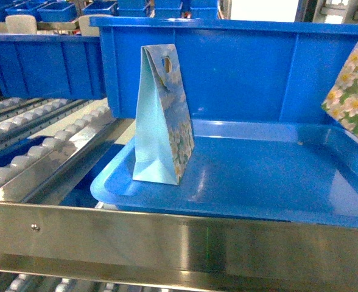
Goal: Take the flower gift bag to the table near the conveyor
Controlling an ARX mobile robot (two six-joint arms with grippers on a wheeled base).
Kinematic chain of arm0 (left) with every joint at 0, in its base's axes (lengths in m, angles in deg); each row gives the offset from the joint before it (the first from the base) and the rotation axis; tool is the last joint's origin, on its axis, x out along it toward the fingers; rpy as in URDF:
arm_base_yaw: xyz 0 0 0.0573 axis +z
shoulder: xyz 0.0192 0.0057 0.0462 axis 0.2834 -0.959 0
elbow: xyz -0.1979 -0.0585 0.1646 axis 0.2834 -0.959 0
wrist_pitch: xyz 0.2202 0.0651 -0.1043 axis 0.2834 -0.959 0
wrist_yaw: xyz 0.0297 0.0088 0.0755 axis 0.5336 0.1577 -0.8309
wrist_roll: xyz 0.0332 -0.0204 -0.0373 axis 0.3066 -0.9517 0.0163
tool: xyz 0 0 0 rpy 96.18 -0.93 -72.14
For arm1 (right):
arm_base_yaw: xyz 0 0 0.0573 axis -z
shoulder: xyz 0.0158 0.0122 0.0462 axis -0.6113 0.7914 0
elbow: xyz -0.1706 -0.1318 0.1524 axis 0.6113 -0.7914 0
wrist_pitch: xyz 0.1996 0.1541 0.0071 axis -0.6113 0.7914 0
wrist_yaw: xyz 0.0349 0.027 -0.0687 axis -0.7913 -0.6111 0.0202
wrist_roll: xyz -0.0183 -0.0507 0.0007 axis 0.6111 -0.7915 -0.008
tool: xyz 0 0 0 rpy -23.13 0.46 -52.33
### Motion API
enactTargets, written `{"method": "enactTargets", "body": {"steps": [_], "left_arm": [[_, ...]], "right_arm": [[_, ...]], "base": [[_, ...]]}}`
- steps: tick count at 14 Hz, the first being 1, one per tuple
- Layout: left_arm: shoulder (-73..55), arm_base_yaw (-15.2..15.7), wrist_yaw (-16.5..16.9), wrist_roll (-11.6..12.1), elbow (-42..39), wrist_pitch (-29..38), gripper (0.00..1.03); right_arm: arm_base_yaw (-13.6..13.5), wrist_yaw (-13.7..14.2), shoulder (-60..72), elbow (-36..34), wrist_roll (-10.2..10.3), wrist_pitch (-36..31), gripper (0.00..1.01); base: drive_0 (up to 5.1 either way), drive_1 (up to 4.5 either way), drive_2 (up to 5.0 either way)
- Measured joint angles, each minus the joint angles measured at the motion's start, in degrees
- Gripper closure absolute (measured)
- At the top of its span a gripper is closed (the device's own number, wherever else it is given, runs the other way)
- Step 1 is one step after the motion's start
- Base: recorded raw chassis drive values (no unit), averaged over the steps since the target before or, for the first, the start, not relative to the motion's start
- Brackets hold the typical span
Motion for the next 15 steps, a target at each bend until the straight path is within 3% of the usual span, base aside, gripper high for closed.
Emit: {"method": "enactTargets", "body": {"steps": [5, 9, 12, 14, 15], "left_arm": [[0.0, 0.0, 0.0, 0.0, 0.0, 0.0, 0.05], [0.0, 0.0, 0.0, 0.0, 0.0, 0.0, 0.05], [0.0, 0.0, 0.0, 0.0, 0.0, 0.0, 0.05], [-5.6, -0.3, -0.3, 0.0, 1.7, 6.3, 0.05], [-14.7, 0.0, -0.5, 0.0, 6.4, 12.3, 0.05]], "right_arm": [[4.3, -0.7, -17.3, -6.2, -0.5, 6.0, 0.99], [11.9, -3.8, -35.2, -12.3, 0.2, 16.3, 0.99], [13.0, -4.2, -39.3, -13.8, 1.0, 18.8, 0.99], [13.0, -4.2, -39.2, -13.8, 1.0, 18.8, 0.99], [13.0, -4.2, -39.2, -13.8, 1.0, 18.8, 0.99]], "base": [[0.0, 0.0, 0.0], [0.0, 0.0, 0.0], [0.0, 0.0, 0.0], [0.0, 0.0, 0.0], [0.0, 0.0, 0.0]]}}
